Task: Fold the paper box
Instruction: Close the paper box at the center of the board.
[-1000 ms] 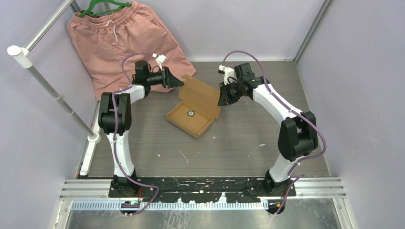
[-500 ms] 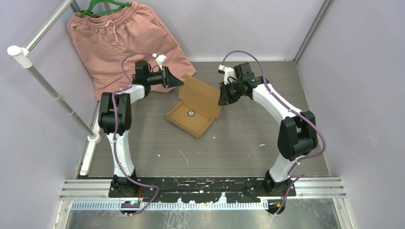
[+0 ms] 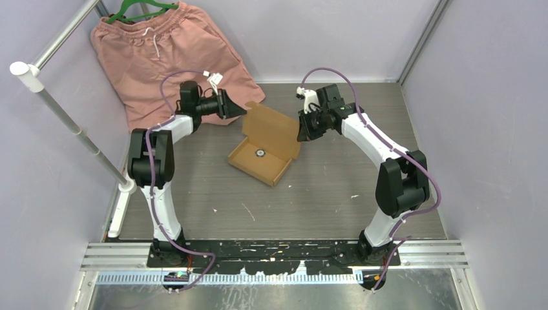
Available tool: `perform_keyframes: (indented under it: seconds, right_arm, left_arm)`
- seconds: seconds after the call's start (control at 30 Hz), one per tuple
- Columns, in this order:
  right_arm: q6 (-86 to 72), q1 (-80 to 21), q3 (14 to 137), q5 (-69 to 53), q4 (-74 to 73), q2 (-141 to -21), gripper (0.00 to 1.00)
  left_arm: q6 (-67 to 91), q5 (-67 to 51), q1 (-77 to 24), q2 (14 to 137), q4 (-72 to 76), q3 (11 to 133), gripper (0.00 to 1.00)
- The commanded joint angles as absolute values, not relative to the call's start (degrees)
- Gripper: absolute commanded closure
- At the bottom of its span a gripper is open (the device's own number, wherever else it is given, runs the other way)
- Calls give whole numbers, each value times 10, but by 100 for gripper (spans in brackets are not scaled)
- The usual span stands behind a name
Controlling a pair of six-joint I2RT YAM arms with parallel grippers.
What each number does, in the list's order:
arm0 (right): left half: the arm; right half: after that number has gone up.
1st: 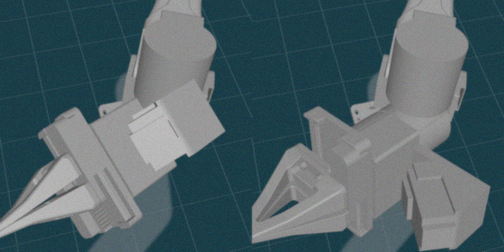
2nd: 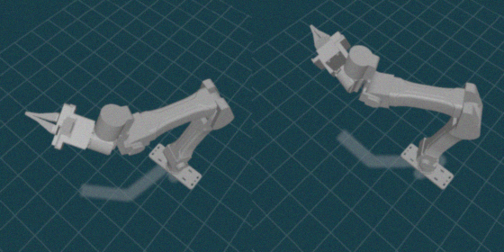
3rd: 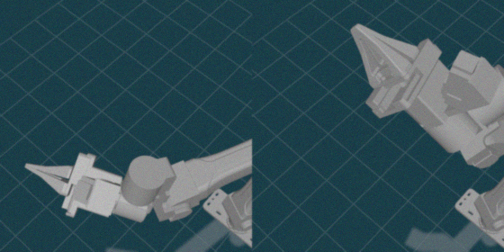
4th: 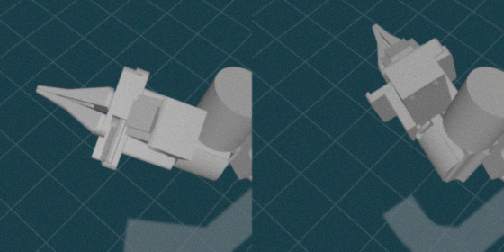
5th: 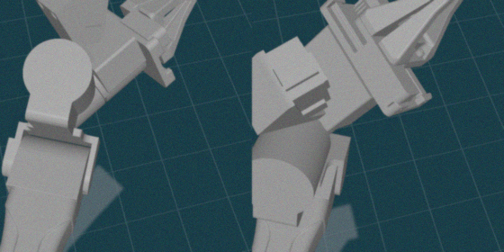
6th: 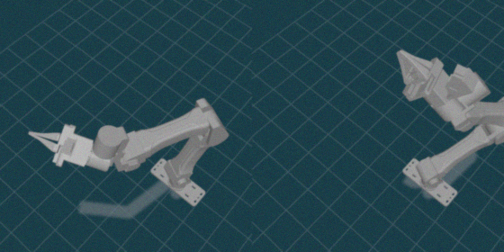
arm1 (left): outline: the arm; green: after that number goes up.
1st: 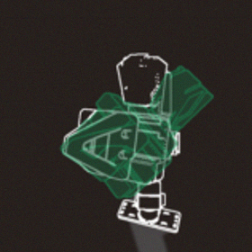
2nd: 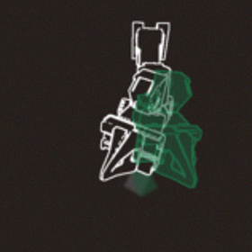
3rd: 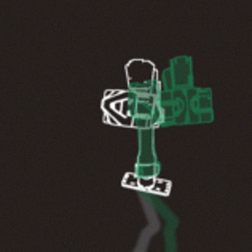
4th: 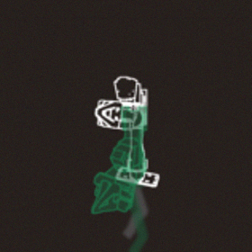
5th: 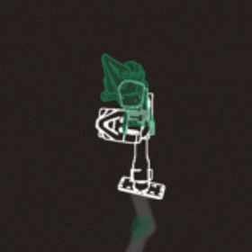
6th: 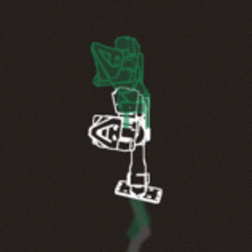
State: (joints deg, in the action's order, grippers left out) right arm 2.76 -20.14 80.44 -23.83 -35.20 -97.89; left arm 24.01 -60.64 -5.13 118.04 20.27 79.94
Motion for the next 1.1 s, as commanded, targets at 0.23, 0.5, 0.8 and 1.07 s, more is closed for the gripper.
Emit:
perform_keyframes:
  seconds: [0.23, 0.5, 0.8, 1.07]
  right_arm:
    - [14, -203, 823, -209, -331, -949, 92]
    - [18, -204, 833, -210, -340, -950, 92]
    - [23, -204, 844, -221, -345, -954, 92]
    - [29, -204, 842, -230, -347, -957, 92]
  left_arm:
    - [180, -564, -70, 1095, 169, 754, 73]
    - [168, -554, -79, 1090, 151, 757, 73]
    - [140, -534, -86, 1100, 114, 782, 76]
    - [138, -535, -92, 1113, 103, 809, 76]
